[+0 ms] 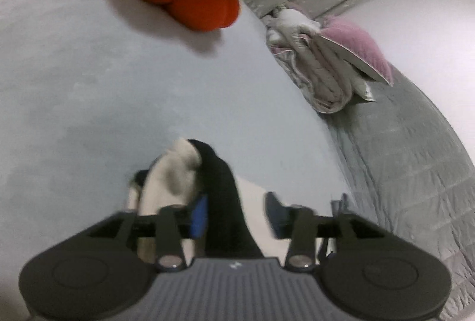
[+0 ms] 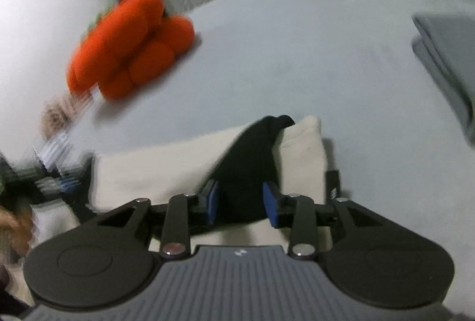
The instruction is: Fold clothes
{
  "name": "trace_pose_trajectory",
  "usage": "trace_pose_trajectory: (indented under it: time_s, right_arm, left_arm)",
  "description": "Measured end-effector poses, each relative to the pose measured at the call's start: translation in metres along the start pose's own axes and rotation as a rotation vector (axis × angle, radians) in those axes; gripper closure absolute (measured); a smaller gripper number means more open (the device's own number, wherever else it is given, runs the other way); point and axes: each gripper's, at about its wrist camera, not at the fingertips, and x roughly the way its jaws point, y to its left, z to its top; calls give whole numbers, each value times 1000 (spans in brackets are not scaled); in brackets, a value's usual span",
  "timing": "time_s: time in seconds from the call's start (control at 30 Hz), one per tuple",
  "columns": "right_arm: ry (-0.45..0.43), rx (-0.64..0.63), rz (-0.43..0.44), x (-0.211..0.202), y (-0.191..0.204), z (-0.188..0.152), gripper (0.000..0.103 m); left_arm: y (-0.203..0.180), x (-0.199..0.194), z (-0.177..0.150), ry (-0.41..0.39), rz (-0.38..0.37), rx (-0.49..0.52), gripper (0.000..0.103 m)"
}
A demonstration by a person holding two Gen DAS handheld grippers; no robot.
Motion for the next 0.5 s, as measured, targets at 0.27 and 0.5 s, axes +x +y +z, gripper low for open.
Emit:
trace_pose_trajectory:
  time_s: [0.27, 0.5]
  right_arm:
    - [52, 79, 27, 11, 3, -4, 54]
    - [77, 146, 73, -3, 6, -12, 55]
  left_arm:
    - [-14, 14, -10, 36, 61, 58, 76]
    - [-20, 11, -8, 22, 47, 71, 95]
